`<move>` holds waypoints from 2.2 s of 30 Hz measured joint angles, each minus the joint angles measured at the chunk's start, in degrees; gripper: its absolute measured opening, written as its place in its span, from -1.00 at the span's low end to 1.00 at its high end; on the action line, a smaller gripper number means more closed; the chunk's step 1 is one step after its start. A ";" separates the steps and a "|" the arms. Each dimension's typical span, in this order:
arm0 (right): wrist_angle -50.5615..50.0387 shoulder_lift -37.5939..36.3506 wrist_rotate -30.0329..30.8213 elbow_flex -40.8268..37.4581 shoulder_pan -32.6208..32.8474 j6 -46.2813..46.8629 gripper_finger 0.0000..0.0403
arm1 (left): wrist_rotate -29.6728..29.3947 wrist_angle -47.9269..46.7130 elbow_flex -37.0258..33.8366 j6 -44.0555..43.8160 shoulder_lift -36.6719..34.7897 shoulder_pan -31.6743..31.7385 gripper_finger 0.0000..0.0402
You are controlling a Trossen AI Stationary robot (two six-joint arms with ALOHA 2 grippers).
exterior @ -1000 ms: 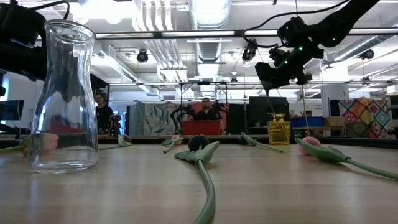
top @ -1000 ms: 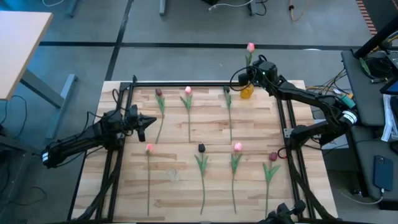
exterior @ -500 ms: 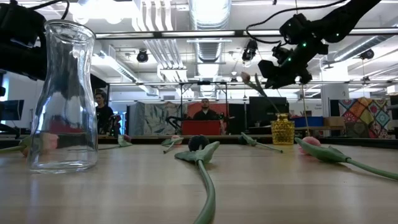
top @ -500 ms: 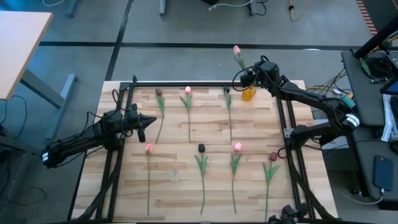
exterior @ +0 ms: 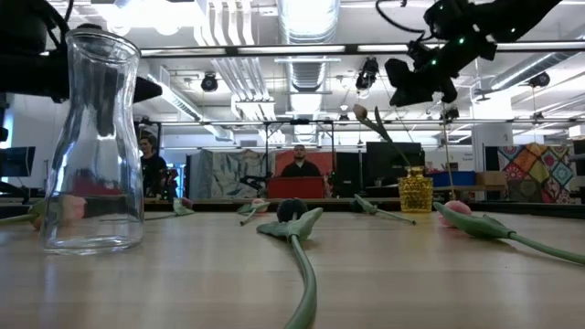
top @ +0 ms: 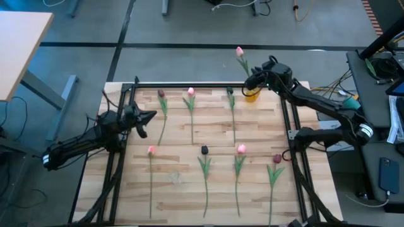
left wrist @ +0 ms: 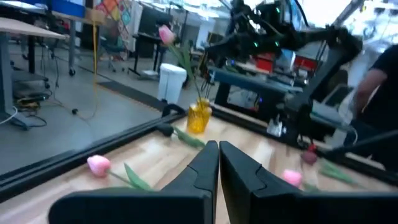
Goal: Sort flowers into vase by color
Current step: Put the top red tulip flower into the crystal vase
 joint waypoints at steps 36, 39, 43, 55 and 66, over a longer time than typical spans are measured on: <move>-2.02 -7.91 -23.93 1.77 7.80 11.12 -0.94 | -8.90 -21.81 24.02 -22.08 56.25 16.16 -0.81; -2.10 -7.91 -23.91 1.77 7.80 10.73 -0.94 | -7.86 -23.45 28.74 -18.69 62.57 18.62 -0.63; -2.09 -7.91 -23.89 1.77 7.80 10.40 -0.94 | -2.20 -24.25 32.58 -17.80 70.87 21.32 -0.38; -2.09 -7.91 -23.83 1.77 7.80 9.69 -0.94 | -0.75 -24.58 38.00 -19.49 85.02 22.80 -0.02; -2.09 -7.91 -23.80 1.79 7.80 9.67 -0.94 | 2.91 -27.36 42.14 -18.72 83.45 22.38 -0.02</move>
